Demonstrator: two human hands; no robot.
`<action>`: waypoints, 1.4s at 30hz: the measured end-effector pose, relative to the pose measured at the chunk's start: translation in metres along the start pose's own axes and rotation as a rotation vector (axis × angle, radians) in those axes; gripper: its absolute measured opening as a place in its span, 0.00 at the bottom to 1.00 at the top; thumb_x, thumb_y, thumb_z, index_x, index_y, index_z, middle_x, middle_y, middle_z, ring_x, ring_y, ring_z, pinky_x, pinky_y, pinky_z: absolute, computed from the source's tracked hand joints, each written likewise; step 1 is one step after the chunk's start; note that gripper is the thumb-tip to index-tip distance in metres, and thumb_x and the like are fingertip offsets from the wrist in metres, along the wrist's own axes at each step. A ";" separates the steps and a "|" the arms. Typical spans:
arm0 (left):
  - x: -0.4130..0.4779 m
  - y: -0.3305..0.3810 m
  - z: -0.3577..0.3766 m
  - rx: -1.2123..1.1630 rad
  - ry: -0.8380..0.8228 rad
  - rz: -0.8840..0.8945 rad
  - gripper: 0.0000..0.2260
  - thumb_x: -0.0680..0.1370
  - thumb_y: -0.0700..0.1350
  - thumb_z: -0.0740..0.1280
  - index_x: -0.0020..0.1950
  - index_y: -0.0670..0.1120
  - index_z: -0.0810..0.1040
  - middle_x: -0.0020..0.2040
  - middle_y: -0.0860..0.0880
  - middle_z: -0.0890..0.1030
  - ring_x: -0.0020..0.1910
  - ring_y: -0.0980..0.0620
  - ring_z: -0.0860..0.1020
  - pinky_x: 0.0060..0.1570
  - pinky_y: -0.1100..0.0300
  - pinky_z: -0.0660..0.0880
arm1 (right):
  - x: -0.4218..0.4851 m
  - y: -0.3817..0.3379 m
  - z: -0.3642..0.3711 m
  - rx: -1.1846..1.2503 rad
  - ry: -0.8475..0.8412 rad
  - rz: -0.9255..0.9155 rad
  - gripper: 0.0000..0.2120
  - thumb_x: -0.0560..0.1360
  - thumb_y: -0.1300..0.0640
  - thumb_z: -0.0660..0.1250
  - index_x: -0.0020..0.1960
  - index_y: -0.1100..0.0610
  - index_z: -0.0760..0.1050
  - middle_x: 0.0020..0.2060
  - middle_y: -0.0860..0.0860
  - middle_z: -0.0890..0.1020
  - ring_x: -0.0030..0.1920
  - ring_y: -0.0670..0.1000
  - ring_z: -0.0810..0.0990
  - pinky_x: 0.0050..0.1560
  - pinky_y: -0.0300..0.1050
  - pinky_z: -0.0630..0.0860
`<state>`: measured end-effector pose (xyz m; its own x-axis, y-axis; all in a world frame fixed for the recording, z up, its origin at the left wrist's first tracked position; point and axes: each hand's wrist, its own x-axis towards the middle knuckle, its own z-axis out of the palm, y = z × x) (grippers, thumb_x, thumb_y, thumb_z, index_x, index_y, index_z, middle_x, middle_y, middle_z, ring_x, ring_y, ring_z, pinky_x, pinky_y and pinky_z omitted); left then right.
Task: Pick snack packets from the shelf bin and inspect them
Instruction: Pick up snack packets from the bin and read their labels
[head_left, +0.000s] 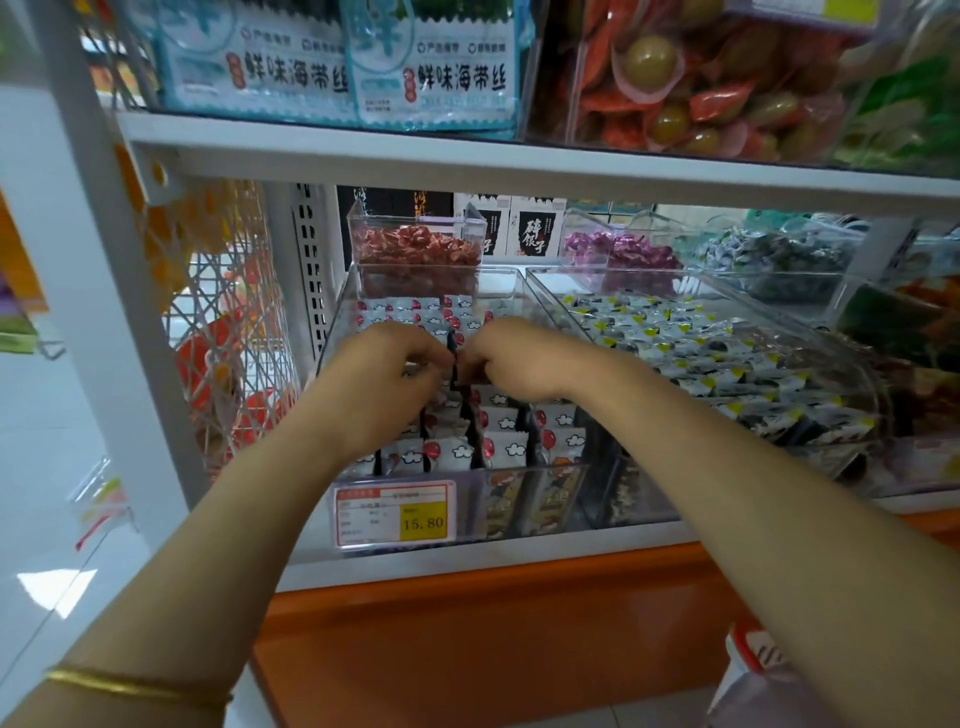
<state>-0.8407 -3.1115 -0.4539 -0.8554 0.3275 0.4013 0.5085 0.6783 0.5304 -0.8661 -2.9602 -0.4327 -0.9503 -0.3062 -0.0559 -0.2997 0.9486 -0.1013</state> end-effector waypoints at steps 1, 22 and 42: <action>0.000 0.000 0.000 -0.005 0.002 -0.010 0.12 0.78 0.39 0.61 0.57 0.47 0.80 0.50 0.54 0.75 0.43 0.62 0.71 0.35 0.80 0.64 | 0.000 0.001 -0.001 0.016 0.016 0.004 0.18 0.75 0.73 0.53 0.58 0.63 0.76 0.52 0.59 0.79 0.45 0.54 0.74 0.41 0.41 0.68; -0.004 -0.001 -0.005 -0.089 0.072 -0.087 0.13 0.79 0.40 0.61 0.62 0.48 0.76 0.61 0.51 0.77 0.57 0.56 0.73 0.51 0.65 0.66 | 0.039 0.022 -0.002 0.079 0.323 0.006 0.05 0.75 0.63 0.64 0.42 0.56 0.75 0.46 0.53 0.81 0.45 0.51 0.76 0.49 0.47 0.74; -0.008 0.013 0.005 -0.678 0.046 -0.364 0.10 0.79 0.42 0.63 0.57 0.43 0.79 0.47 0.46 0.82 0.44 0.47 0.82 0.51 0.52 0.79 | -0.072 0.025 0.023 1.572 0.736 0.086 0.03 0.77 0.66 0.62 0.48 0.65 0.73 0.39 0.57 0.81 0.33 0.48 0.82 0.32 0.38 0.79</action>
<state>-0.8274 -3.1019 -0.4536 -0.9830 0.1230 0.1362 0.1572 0.1817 0.9707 -0.8036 -2.9162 -0.4539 -0.9281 0.2581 0.2685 -0.3138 -0.1538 -0.9370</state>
